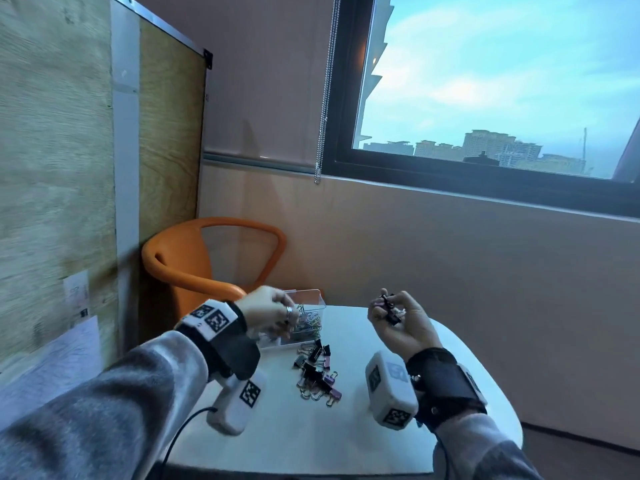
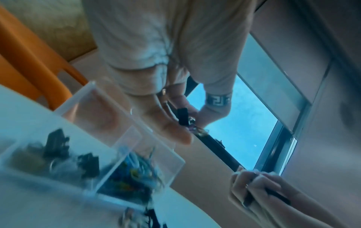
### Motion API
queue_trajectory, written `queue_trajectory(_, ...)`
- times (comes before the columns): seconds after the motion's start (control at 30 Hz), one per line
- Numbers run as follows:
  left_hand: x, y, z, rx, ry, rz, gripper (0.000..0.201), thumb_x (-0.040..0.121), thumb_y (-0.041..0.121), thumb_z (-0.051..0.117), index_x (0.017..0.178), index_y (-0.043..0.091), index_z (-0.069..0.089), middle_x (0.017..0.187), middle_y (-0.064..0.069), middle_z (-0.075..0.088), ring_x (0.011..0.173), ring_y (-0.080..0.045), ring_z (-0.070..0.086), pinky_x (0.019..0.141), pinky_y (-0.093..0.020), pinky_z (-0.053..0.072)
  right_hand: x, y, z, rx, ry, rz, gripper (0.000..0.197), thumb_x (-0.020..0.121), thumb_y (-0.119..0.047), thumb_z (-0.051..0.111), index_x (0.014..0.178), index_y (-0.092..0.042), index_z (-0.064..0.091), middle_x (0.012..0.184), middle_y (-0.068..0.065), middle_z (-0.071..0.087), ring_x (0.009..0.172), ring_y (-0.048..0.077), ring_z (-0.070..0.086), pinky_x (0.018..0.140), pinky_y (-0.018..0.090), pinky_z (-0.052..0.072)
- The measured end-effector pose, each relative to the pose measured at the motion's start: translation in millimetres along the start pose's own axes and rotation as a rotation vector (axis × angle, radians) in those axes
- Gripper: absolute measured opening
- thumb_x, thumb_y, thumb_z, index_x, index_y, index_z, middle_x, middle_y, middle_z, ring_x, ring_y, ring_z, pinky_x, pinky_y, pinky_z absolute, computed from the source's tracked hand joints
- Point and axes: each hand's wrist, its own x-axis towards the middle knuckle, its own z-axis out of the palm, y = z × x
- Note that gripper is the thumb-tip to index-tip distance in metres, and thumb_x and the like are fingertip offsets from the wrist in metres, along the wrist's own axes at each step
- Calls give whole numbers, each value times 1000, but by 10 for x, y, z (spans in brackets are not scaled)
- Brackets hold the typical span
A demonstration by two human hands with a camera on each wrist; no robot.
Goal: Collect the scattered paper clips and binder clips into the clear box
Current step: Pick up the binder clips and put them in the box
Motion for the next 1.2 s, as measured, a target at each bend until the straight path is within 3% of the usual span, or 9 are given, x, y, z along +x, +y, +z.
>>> queue_trajectory(0.2,161,13,-307,163,310,169,19,78,-4,70,70,9,58,66,-8,63,53,-13,60,51,-19,54,107,149,-48,251,-45,-42,73,15,26,73,80,-5,56,73,4,44,65,11,40,54,22,32)
queue_trajectory(0.27,209,-97,-340,303,332,164,20,77,1,72,68,13,60,67,-3,65,55,-12,62,53,-18,54,96,224,-26,273,-11,-40,47,40,11,80,76,-6,57,71,2,45,64,10,40,54,21,32)
queue_trajectory(0.33,239,-192,-355,408,366,182,18,76,5,74,68,16,62,70,-1,67,58,-12,63,54,-16,52,96,290,-8,261,76,-47,14,81,-17,65,74,-9,56,68,1,44,63,8,38,53,20,33)
queue_trajectory(0.4,237,-222,-370,496,384,220,10,74,8,76,74,15,69,75,-1,68,67,-14,62,61,-16,48,111,332,-16,214,128,-3,33,96,-32,45,73,-11,55,66,1,44,62,8,38,52,19,32)
queue_trajectory(0.67,147,-174,-383,621,314,283,34,83,4,58,112,19,67,101,0,69,85,-12,59,78,-16,42,172,523,18,126,286,131,41,100,-32,35,73,-8,53,69,3,40,62,11,36,55,21,31)
queue_trajectory(0.83,180,-268,-500,644,258,204,65,76,13,67,136,19,42,137,-4,46,121,-20,48,100,-30,43,186,631,290,63,276,142,37,99,-28,39,72,-5,51,69,6,43,63,14,38,61,24,37)
queue_trajectory(1.03,162,-295,-495,608,91,122,70,70,28,80,131,17,45,124,1,55,114,-16,54,97,-28,46,274,822,736,-97,264,148,33,99,-28,40,80,-3,49,79,12,46,74,20,46,84,33,44)
queue_trajectory(1.1,149,-310,-488,639,100,133,72,69,26,81,131,16,45,123,1,57,109,-14,55,91,-23,46,292,912,822,-114,264,175,33,99,-28,40,79,-3,47,80,13,45,80,21,47,100,35,39)
queue_trajectory(1.2,142,-337,-496,635,143,142,66,70,20,81,127,15,48,116,2,60,103,-13,57,86,-24,48,328,1056,879,-165,269,222,33,98,-28,42,77,-3,45,76,11,42,74,22,44,104,36,36)
